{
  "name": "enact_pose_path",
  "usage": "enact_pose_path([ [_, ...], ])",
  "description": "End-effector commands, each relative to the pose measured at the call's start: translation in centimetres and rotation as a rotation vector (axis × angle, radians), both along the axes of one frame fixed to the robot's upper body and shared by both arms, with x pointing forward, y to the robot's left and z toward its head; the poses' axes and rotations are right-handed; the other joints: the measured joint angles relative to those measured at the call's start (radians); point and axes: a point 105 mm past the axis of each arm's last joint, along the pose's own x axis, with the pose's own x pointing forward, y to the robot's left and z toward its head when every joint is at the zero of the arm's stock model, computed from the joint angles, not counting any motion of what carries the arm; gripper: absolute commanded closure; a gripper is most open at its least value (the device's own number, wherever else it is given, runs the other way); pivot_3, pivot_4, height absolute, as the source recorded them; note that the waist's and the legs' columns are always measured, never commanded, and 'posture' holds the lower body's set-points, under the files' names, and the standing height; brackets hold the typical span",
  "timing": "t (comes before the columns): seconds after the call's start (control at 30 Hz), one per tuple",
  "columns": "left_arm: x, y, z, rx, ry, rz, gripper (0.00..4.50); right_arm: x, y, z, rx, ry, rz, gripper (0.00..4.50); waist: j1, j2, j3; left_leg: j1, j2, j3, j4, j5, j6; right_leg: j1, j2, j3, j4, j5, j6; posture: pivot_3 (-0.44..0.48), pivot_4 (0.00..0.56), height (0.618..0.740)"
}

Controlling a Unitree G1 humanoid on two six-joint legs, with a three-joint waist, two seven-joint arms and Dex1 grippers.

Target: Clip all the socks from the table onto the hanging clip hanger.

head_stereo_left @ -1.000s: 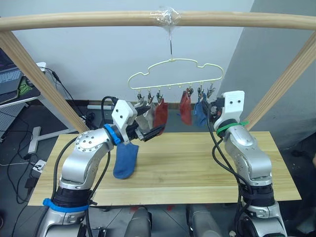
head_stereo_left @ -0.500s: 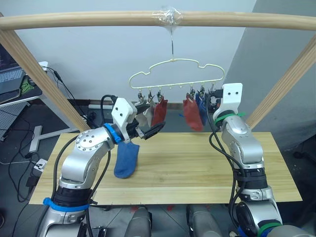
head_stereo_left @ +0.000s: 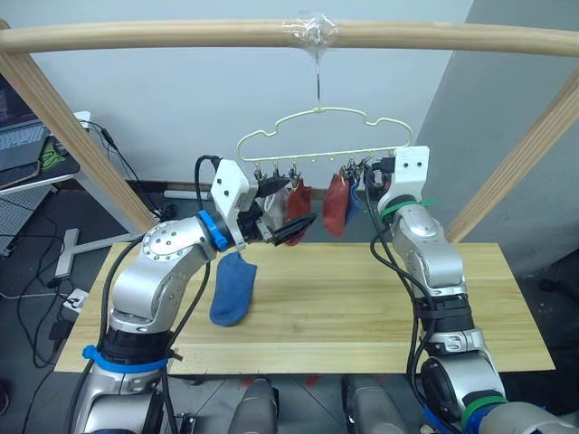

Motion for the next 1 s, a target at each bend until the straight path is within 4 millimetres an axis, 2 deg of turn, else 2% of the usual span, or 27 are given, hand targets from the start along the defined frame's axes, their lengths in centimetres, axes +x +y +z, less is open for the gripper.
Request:
enact_pose_path([
  [0.03, -0.64, -0.43, 0.96, -0.021, -0.012, -0.047, 0.00, -0.09, 0.33, 2.07, 0.025, -0.078, 0.015, 1.64, 0.000, 0.000, 0.000, 0.000, 0.000, 0.000, 0.000, 0.000, 0.000, 0.000, 0.000, 0.000, 0.000, 0.000, 0.000, 0.097, 0.175, 0.740],
  [0.8, -0.73, -0.86, 1.60, -0.049, -0.003, -0.062, 0.00, 0.32, 0.93, 2.61, 0.035, -0.096, 0.056, 1.64, 0.001, 0.000, 0.000, 0.000, 0.000, 0.000, 0.000, 0.000, 0.000, 0.000, 0.000, 0.000, 0.000, 0.000, 0.000, 0.099, 0.172, 0.740],
  [0.9, -0.71, -0.91, 1.51, -0.038, -0.011, -0.059, 0.00, 0.35, 0.94, 2.65, 0.037, -0.098, 0.060, 2.18, 0.001, 0.000, 0.000, 0.000, 0.000, 0.000, 0.000, 0.000, 0.000, 0.000, 0.000, 0.000, 0.000, 0.000, 0.000, 0.099, 0.172, 0.740],
  [1.0, -0.71, -0.89, 1.50, -0.043, -0.008, -0.059, 0.00, 0.38, 0.92, 2.63, 0.037, -0.099, 0.061, 3.25, 0.001, 0.000, 0.000, 0.000, 0.000, 0.000, 0.000, 0.000, 0.000, 0.000, 0.000, 0.000, 0.000, 0.000, 0.000, 0.099, 0.172, 0.740],
])
